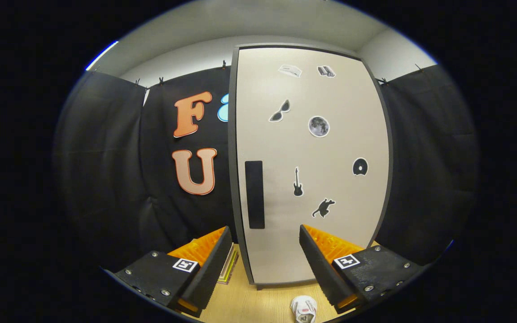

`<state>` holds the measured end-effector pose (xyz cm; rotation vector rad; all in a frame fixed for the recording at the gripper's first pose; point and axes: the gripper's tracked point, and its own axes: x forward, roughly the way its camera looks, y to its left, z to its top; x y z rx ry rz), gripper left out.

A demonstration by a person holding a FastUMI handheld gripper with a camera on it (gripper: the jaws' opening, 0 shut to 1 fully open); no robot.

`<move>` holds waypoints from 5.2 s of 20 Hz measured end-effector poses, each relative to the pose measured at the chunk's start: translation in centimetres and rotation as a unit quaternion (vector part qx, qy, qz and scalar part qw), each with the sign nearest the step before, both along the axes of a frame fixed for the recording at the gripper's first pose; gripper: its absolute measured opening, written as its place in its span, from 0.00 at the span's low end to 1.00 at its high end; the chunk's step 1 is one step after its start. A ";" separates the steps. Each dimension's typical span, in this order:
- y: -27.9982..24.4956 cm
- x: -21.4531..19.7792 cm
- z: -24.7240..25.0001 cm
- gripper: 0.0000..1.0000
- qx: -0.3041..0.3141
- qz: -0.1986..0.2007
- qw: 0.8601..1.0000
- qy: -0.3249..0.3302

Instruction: Open the shoe cabinet door, grab the shoes and put them into the shoe cabinet, then close the shoe cabinet door.

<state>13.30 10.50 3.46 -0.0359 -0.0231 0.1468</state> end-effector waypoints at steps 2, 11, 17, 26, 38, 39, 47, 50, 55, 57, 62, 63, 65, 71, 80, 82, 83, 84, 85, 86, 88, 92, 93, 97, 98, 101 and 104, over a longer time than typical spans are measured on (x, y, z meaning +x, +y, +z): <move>0.7 1.7 0.2 0.95 -0.003 0.001 1.000 -0.002; 2.6 8.1 0.4 0.95 -0.016 0.002 1.000 -0.004; 2.6 10.3 0.7 0.91 -0.019 -0.010 1.000 -0.012; 2.7 10.9 0.0 0.37 -0.006 -0.008 1.000 -0.008; 1.0 5.3 -0.5 0.27 0.000 0.006 1.000 -0.007; 0.6 4.7 -0.5 0.27 0.002 0.006 1.000 -0.005; -1.9 1.6 -0.9 0.24 0.012 -0.025 1.000 0.002; -2.7 0.9 -1.0 0.24 0.013 -0.035 0.999 0.005; -4.0 0.1 -1.0 0.24 0.014 -0.044 0.999 0.004; -4.3 -0.2 -1.2 0.21 0.020 -0.043 0.999 0.006; -5.7 -1.1 -1.3 0.21 0.021 -0.055 0.998 0.008; -6.0 -1.4 -1.3 0.21 0.024 -0.057 0.998 0.009; -6.7 -1.9 -1.3 0.21 0.027 -0.065 0.997 0.009; -9.6 -3.1 -1.3 0.15 0.025 -0.098 0.995 0.006; -18.5 -5.7 -2.3 0.15 0.024 -0.158 0.987 0.009; -20.4 -5.9 -2.5 0.14 0.021 -0.174 0.985 0.010; -21.1 -6.0 -2.7 0.15 0.020 -0.179 0.984 0.013; -21.9 -6.1 -2.9 0.14 0.020 -0.182 0.983 0.013; -22.7 -6.2 -2.8 0.15 0.023 -0.185 0.982 0.011; -23.4 -6.3 -2.8 0.15 0.027 -0.186 0.982 0.013; -25.0 -6.7 -2.7 0.14 0.028 -0.200 0.979 0.013; -27.5 -7.2 -2.5 0.09 0.023 -0.222 0.975 0.012; -28.2 -7.4 -2.6 0.08 0.023 -0.230 0.973 0.016; -30.7 -8.4 -2.5 0.07 0.008 -0.266 0.964 0.016; -31.0 -8.5 -2.4 0.07 0.012 -0.266 0.964 0.016; -30.9 -8.9 -2.4 0.07 0.021 -0.267 0.963 0.016; -30.3 -9.7 -2.0 0.07 0.016 -0.266 0.964 0.012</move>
